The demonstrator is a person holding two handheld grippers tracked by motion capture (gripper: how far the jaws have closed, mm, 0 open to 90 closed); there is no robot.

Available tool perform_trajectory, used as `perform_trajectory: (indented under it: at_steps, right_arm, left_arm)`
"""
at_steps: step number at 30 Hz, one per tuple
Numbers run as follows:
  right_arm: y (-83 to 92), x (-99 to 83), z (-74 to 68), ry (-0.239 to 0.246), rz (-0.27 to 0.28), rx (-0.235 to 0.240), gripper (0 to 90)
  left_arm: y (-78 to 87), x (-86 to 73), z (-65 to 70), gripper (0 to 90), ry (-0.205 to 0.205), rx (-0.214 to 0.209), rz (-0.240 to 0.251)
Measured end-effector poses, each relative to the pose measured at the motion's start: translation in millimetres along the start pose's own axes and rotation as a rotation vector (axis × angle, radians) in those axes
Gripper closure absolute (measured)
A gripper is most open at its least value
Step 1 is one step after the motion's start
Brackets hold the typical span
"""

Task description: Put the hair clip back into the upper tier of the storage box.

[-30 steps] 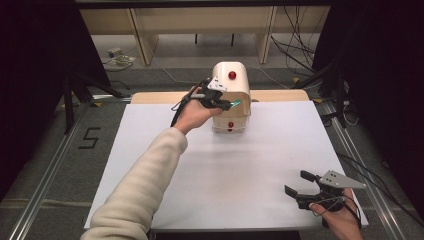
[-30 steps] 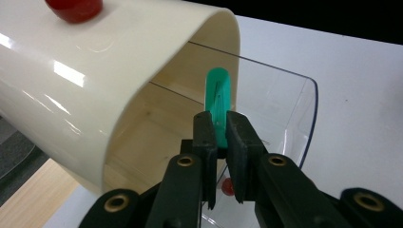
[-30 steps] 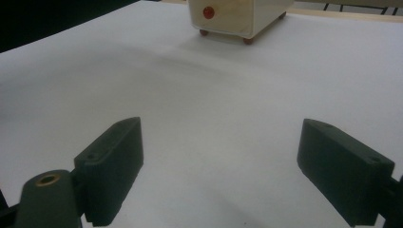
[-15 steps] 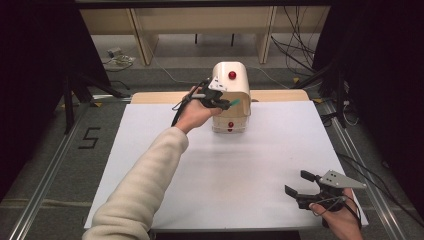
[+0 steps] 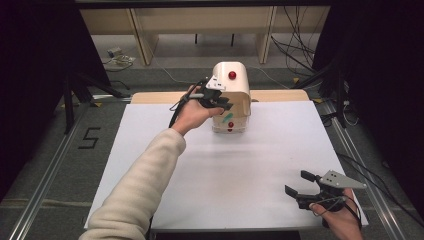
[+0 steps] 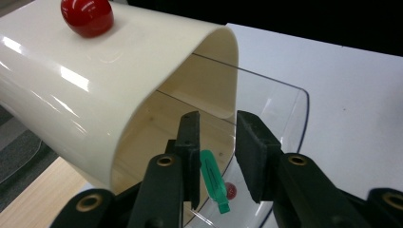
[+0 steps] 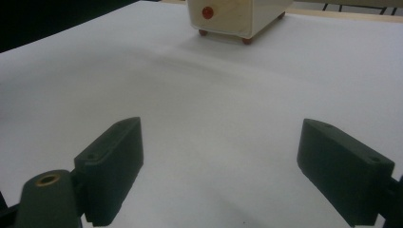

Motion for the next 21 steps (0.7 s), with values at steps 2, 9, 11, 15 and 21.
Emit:
perform_trajectory:
  at_steps: [2, 9, 11, 15, 21]
  right_arm:
    - [0.0, 0.0, -0.3, -0.001, -0.002, 0.002, 16.3]
    - [-0.4, 0.1, -0.6, -0.002, 0.0, 0.003, 16.3]
    - [-0.2, 0.1, -0.4, 0.0, 0.0, 0.001, 16.3]
    - [-0.4, -0.1, -0.1, 0.0, 0.001, 0.002, 16.3]
    - [-0.1, 0.1, -0.4, -0.001, -0.001, 0.001, 16.3]
  left_arm:
    - [3.8, 1.1, 1.3, 67.9, 0.003, 0.003, 0.012]
    - [11.7, 0.2, 0.3, 65.4, 0.025, -0.004, 0.018]
    - [14.5, -0.1, 1.0, 64.3, 0.034, -0.009, 0.024]
    - [20.2, -0.3, 2.8, 59.1, 0.043, -0.018, 0.031]
    - [29.2, -1.5, 4.4, 47.3, 0.064, -0.007, 0.04]
Point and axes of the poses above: each handheld gripper's, and its own axes: y roughly backward along the jaws, x roughly out of its top, z roughly to its right, the point moved 2 cm from there along -y, roughly forward along the jaws, and after that the axes turned 9 degrees about y, right-handed, at the moved point
